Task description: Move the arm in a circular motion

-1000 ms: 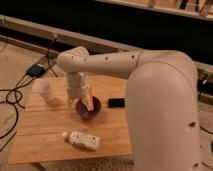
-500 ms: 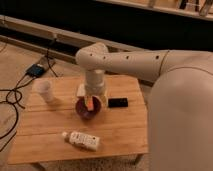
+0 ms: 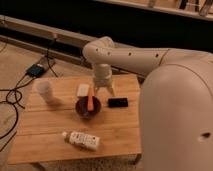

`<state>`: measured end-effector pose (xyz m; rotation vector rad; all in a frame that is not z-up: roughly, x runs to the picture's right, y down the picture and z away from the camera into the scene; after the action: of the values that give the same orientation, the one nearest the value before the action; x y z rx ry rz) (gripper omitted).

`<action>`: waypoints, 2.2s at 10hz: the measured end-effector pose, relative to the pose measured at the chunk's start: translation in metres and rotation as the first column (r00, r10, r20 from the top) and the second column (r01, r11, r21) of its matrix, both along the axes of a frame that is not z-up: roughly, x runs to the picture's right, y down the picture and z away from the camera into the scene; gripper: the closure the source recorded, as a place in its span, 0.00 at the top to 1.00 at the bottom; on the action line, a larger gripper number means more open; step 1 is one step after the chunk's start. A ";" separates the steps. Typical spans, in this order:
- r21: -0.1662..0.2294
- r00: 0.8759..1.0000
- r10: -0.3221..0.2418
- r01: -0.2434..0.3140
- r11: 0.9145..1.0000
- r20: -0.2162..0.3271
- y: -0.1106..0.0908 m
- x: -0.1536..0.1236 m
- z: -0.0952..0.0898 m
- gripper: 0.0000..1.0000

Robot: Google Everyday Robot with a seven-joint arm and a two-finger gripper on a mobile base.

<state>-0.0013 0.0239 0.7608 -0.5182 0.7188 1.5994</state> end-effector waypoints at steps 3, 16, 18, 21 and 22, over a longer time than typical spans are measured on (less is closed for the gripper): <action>0.032 1.000 -0.010 0.009 0.999 0.022 -0.030 -0.023 0.032 0.65; -0.068 0.917 -0.022 0.054 0.996 0.398 0.037 -0.216 -0.012 0.65; -0.091 0.908 -0.008 0.051 0.995 0.419 0.057 -0.213 -0.039 0.65; -0.140 0.923 -0.015 0.075 0.987 0.385 0.093 -0.181 -0.071 0.65; -0.158 0.933 -0.014 0.076 0.985 0.359 0.103 -0.165 -0.080 0.65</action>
<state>-0.1660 0.1273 0.6807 -0.8858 0.5867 1.3570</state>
